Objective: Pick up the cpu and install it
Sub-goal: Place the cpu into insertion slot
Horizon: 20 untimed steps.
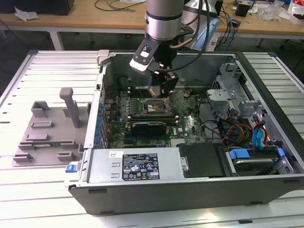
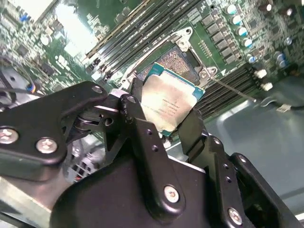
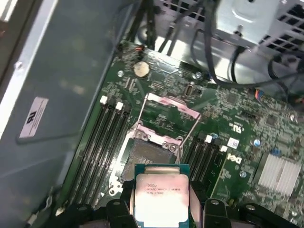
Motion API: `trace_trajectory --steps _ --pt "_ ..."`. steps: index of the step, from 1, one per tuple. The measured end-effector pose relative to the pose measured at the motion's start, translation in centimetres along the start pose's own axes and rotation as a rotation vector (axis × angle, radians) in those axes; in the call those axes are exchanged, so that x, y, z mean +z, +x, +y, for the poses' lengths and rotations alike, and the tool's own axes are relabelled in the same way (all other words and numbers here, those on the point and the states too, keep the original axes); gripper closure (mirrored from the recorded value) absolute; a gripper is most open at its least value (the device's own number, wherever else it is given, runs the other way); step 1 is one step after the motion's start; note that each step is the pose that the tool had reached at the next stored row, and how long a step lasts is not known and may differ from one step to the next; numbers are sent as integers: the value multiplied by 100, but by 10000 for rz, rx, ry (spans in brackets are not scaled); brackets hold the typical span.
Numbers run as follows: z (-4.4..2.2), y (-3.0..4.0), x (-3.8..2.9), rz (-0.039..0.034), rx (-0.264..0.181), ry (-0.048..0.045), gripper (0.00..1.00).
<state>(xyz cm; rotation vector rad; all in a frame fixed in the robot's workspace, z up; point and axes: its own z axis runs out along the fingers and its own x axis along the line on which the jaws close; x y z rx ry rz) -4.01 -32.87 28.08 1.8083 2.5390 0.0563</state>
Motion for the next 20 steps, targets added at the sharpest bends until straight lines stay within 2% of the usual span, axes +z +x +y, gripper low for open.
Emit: trace_trajectory --steps 1,7,9,10,13,20 --pt "0 0 1 -9 202 0 45" --pt "0 0 11 -96 2226 -3 45" --pt "0 0 13 -111 2571 -3 45" --pt "-1 0 15 -127 2916 -3 45" --pt "0 0 18 -126 2935 -5 45" --pt "-5 0 109 -127 2935 -4 45"
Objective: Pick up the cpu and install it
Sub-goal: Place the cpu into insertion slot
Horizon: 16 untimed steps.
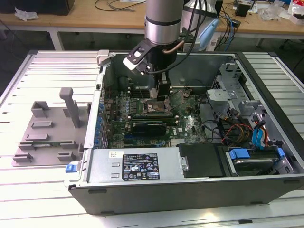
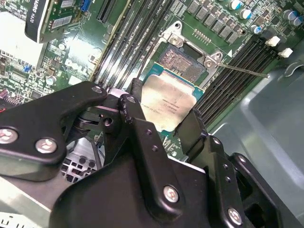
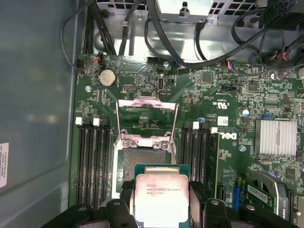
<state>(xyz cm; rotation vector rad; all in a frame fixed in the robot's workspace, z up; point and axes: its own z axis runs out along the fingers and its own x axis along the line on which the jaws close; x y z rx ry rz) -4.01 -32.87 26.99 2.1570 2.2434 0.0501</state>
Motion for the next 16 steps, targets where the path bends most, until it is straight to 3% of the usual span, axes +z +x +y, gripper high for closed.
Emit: trace_trajectory --steps 9,16 --pt "-2 0 52 0 2 0 45" --pt "-6 25 165 0 -12 0 45"
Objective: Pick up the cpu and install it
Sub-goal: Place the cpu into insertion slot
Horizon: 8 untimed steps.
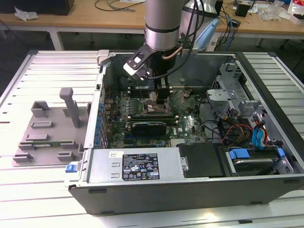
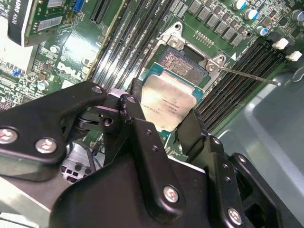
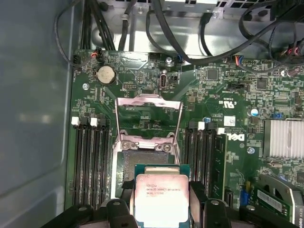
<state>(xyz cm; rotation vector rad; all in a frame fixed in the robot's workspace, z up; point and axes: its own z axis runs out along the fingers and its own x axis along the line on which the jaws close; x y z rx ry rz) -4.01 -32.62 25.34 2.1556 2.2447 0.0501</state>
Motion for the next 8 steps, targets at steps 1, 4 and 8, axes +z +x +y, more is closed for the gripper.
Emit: trace_trajectory --steps 1,4,8 --pt "-1 8 18 1 -13 -3 45" --pt "-2 31 88 -3 -24 -4 45" --pt "-7 36 175 -25 -22 -41 45"
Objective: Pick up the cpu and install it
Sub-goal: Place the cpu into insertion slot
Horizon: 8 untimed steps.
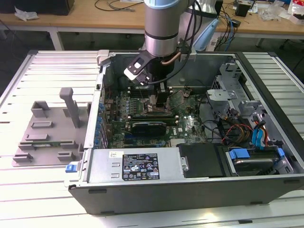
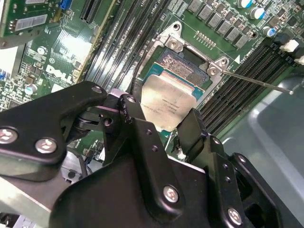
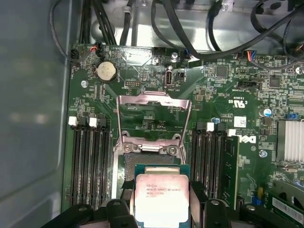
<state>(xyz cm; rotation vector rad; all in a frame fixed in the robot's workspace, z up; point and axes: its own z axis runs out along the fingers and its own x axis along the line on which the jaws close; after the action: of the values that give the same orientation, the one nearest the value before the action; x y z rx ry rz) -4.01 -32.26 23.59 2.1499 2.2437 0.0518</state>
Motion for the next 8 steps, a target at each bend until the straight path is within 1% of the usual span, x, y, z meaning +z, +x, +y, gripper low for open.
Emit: trace_trajectory --steps 1,2,3,4,5,6,8 --pt "-1 2 6 -13 -2 -26 45" --pt "-2 5 13 -23 -3 -77 45" --pt "-8 6 23 -35 -3 -176 45" --pt "-12 6 28 -44 -4 -225 45" --pt "-16 7 35 -52 -4 -256 45" --pt "-25 8 46 -78 -6 -268 45" --pt "-41 21 81 -93 7 -271 45"
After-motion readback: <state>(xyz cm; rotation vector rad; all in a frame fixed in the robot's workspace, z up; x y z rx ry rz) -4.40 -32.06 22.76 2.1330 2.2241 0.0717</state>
